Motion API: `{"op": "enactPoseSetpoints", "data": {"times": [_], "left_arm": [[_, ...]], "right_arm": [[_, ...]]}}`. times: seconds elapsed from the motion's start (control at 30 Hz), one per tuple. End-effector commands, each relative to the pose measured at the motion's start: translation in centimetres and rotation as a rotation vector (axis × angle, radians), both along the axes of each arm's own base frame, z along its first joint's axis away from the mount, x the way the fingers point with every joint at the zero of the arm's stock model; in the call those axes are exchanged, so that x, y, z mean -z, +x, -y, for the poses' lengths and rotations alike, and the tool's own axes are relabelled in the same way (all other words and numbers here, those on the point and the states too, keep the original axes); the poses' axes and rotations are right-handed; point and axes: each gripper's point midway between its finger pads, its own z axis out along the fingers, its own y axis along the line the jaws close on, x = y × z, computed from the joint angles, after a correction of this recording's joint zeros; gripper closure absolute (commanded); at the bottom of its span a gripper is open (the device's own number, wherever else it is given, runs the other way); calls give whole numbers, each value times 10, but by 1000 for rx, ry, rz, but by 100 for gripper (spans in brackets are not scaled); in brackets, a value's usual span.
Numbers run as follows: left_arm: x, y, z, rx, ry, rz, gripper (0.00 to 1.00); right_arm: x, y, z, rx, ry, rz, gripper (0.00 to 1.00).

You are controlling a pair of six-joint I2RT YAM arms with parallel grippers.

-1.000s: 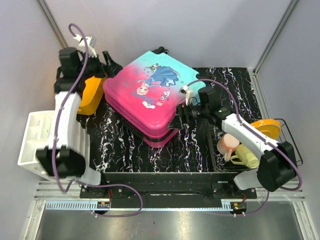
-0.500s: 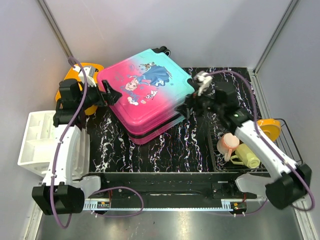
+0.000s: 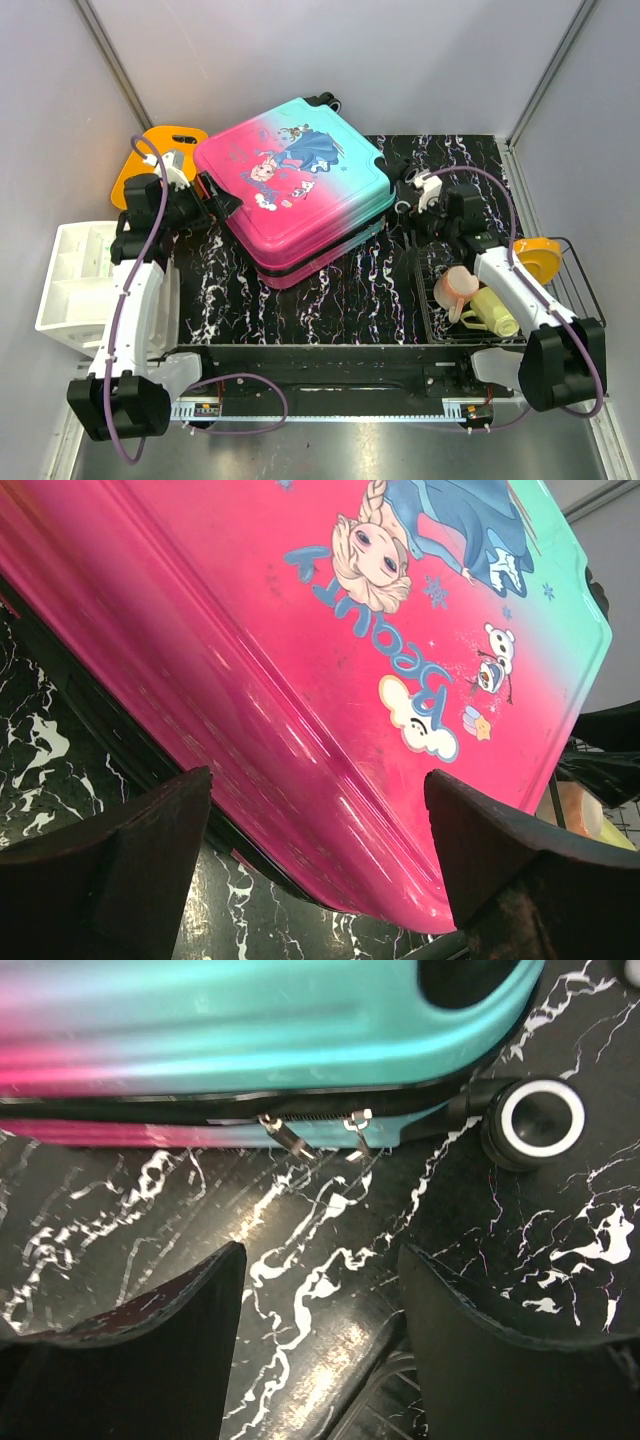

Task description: Open, take out, and arrange the luggage

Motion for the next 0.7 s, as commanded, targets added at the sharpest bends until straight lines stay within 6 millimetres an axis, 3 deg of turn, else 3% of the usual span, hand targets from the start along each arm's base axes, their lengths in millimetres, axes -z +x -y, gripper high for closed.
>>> {"op": "enactPoseSetpoints", "data": {"times": [0.0, 0.03, 0.1, 0.27, 0.4, 0.67], "left_arm": [[-7, 9, -5, -56, -32, 5, 9], [-6, 10, -6, -58, -34, 5, 10], [-2, 10, -5, -59, -40, -1, 10], [8, 10, -6, -63, -42, -25, 10], [12, 10, -6, -65, -54, -43, 10], [18, 12, -8, -77, -59, -62, 11]], "right_arm": [[1, 21, 1, -41, -56, 169, 31], [-4, 28, -1, -44, -43, 222, 32], [8, 28, -4, -62, -37, 224, 33], [12, 40, -10, -74, -15, 299, 36], [26, 47, -17, -113, -11, 288, 37], [23, 64, -29, -167, 19, 292, 46]]}}
